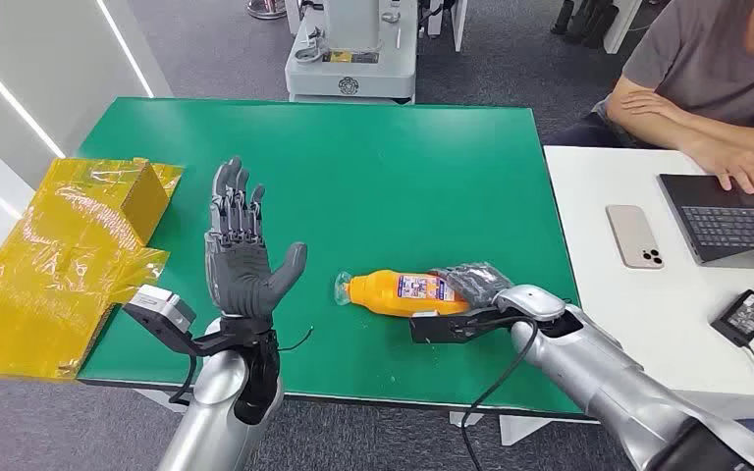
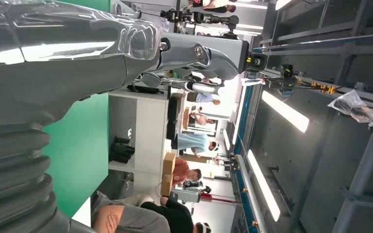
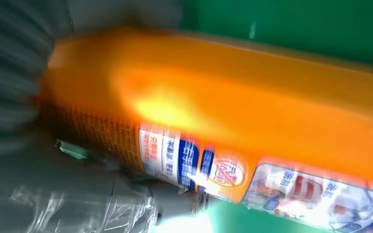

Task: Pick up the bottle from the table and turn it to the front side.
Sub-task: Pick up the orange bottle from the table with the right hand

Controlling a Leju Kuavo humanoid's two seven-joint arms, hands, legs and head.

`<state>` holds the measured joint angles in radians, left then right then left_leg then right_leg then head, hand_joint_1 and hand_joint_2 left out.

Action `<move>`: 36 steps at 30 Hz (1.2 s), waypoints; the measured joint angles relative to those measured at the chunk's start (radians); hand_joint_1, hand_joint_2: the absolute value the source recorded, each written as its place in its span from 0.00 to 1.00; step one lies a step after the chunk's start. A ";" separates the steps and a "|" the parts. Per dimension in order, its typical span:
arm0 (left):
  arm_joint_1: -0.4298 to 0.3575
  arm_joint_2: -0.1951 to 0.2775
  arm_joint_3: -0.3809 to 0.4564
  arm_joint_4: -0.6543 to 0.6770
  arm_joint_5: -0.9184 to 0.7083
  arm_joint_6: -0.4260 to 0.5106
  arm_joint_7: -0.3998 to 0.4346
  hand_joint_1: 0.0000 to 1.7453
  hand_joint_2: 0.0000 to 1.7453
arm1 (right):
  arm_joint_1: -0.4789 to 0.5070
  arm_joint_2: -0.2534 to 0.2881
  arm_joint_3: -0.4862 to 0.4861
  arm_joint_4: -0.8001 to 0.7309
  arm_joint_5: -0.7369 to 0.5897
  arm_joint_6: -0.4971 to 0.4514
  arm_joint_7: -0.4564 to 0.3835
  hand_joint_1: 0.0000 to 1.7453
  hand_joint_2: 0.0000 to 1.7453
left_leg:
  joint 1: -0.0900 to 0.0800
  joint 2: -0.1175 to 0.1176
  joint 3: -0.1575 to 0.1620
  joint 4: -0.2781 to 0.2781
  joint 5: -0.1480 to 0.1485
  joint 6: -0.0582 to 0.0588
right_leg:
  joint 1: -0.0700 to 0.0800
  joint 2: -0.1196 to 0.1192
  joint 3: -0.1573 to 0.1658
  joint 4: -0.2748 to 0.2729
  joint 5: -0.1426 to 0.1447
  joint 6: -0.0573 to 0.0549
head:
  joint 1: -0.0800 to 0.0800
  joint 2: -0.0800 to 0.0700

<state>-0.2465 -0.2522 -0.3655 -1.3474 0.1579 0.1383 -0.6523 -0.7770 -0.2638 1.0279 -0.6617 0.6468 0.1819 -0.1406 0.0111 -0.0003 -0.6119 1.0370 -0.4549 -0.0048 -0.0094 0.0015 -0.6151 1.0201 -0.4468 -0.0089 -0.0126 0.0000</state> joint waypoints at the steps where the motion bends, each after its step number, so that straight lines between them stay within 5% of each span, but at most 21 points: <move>1: 0.000 0.000 0.000 0.000 0.000 0.000 0.000 0.00 1.00 | 0.004 -0.001 -0.003 -0.004 0.001 -0.003 0.001 1.00 1.00 | 0.000 0.000 0.000 0.000 0.000 0.000 | 0.000 0.000 0.000 0.000 0.000 0.000 | 0.000 0.000; 13: 0.001 0.000 0.000 0.000 -0.004 -0.003 0.000 0.00 1.00 | 0.094 -0.002 -0.094 -0.092 0.058 -0.124 0.017 1.00 1.00 | 0.000 -0.001 -0.002 0.000 0.000 0.000 | 0.000 -0.001 0.000 0.000 0.000 0.000 | 0.000 0.000; 20: 0.016 0.000 0.000 -0.002 -0.015 0.009 -0.004 0.00 1.00 | 0.131 0.056 -0.203 -0.151 0.076 -0.279 0.060 1.00 1.00 | 0.000 -0.001 -0.002 0.000 0.000 0.000 | 0.000 -0.001 -0.001 0.001 0.000 0.000 | 0.000 0.000; 30: 0.007 0.000 0.000 -0.002 -0.007 0.056 -0.011 0.00 1.00 | 0.137 0.193 -0.354 -0.228 0.052 -0.605 0.054 1.00 1.00 | 0.000 -0.001 -0.002 0.000 0.000 0.000 | 0.000 -0.001 -0.001 0.001 0.000 0.000 | 0.000 0.000; 36: 0.005 -0.002 0.000 -0.002 0.004 0.069 -0.021 0.00 1.00 | 0.234 0.276 -0.461 -0.371 0.128 -0.846 -0.043 1.00 1.00 | 0.000 -0.001 -0.002 0.000 0.000 0.000 | 0.000 -0.001 -0.001 0.001 -0.001 0.000 | 0.000 0.000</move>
<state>-0.2412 -0.2537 -0.3655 -1.3497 0.1618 0.2070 -0.6733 -0.5431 0.0118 0.5671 -1.0329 0.7751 -0.6638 -0.1832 0.0114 -0.0012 -0.6138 1.0365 -0.4550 -0.0050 -0.0092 0.0010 -0.6164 1.0208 -0.4476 -0.0086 -0.0127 0.0000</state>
